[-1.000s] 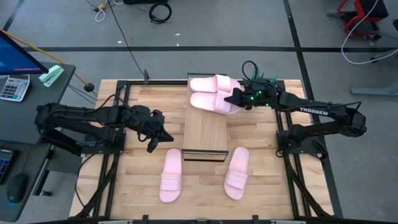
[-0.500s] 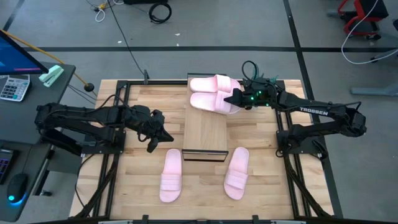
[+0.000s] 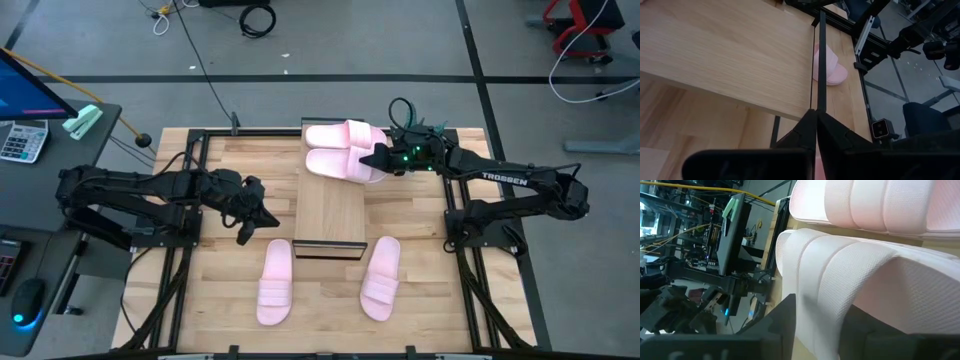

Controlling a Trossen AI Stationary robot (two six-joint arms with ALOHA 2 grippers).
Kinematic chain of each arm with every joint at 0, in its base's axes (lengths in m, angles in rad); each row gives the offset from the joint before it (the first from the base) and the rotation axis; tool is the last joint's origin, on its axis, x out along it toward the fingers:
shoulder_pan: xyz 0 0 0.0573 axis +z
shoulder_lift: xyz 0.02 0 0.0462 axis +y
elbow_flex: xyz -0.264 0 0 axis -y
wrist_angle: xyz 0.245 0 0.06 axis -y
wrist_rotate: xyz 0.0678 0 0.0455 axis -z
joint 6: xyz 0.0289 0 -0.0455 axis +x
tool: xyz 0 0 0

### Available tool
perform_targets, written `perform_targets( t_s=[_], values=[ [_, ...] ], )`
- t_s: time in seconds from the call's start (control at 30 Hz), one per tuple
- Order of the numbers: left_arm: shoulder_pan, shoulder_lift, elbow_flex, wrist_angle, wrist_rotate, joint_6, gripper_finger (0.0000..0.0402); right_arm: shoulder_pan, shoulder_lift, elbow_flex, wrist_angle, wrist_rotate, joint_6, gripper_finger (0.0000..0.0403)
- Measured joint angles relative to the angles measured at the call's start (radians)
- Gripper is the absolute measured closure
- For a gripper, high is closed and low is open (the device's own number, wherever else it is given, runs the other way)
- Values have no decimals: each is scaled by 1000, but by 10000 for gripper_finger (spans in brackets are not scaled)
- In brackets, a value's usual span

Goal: Pick and place slides into the shelf
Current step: Put the pink slide on the shelf

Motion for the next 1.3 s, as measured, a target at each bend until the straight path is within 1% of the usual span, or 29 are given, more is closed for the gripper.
perform_targets(
  t_s=[0.13,0.27,0.43,0.57,0.77,0.97,1.17,1.3],
  values=[
    [0,0,0,0,-6,0,377,0,0,0,0,0,-7,281],
    [0,0,0,0,-7,-1,380,0,0,0,-3,0,1,281],
    [0,0,0,0,-7,0,387,0,0,2,-48,0,7,281],
    [0,0,0,0,-7,0,383,0,0,2,-73,0,3,278],
    [0,0,0,0,-7,0,374,0,0,25,-70,5,-1,253],
    [0,0,0,0,-7,0,382,0,0,37,-71,4,-3,227],
    [0,0,0,0,-7,0,382,0,0,37,-73,-8,0,209],
    [0,0,0,0,-19,0,375,0,0,37,-113,20,9,201]
  ],
)
